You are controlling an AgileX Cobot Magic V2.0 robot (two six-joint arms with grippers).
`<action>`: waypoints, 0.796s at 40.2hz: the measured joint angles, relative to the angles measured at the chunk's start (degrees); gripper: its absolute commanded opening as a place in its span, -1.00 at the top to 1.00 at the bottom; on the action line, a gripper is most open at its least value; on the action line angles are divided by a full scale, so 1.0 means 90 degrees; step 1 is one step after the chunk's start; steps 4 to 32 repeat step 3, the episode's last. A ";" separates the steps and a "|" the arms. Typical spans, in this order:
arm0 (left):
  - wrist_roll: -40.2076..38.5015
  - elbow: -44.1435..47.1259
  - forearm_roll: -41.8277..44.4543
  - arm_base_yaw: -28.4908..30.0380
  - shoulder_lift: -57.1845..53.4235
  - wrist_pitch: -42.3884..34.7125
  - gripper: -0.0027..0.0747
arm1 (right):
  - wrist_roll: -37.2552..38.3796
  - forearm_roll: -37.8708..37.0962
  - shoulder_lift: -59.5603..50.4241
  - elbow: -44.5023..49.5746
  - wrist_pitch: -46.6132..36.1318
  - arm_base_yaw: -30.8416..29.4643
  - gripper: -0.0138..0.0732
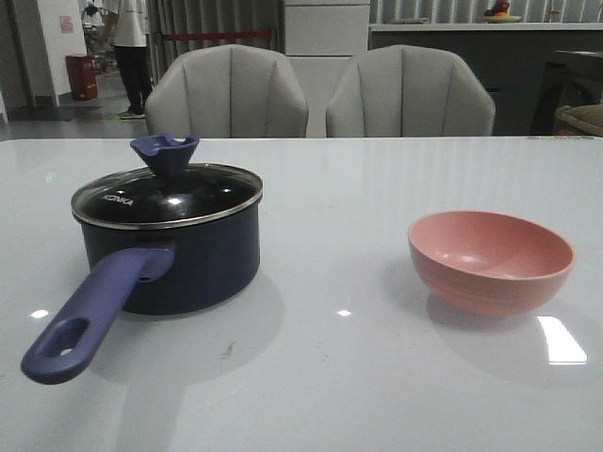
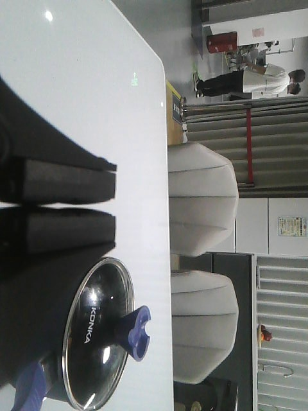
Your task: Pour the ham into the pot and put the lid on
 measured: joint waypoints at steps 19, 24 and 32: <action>0.0000 0.0000 0.0000 0.0000 0.0000 0.0000 0.64 | 0.0000 0.0000 0.0000 0.0000 0.0000 0.0000 0.35; 0.0000 0.0000 0.0000 0.0000 0.0000 0.0000 0.64 | 0.0000 0.0000 0.0000 0.0000 0.0000 0.0000 0.35; 0.0000 0.0000 0.0000 0.0000 0.0000 0.0000 0.64 | 0.0000 0.0000 0.0000 0.0000 0.0000 0.0000 0.35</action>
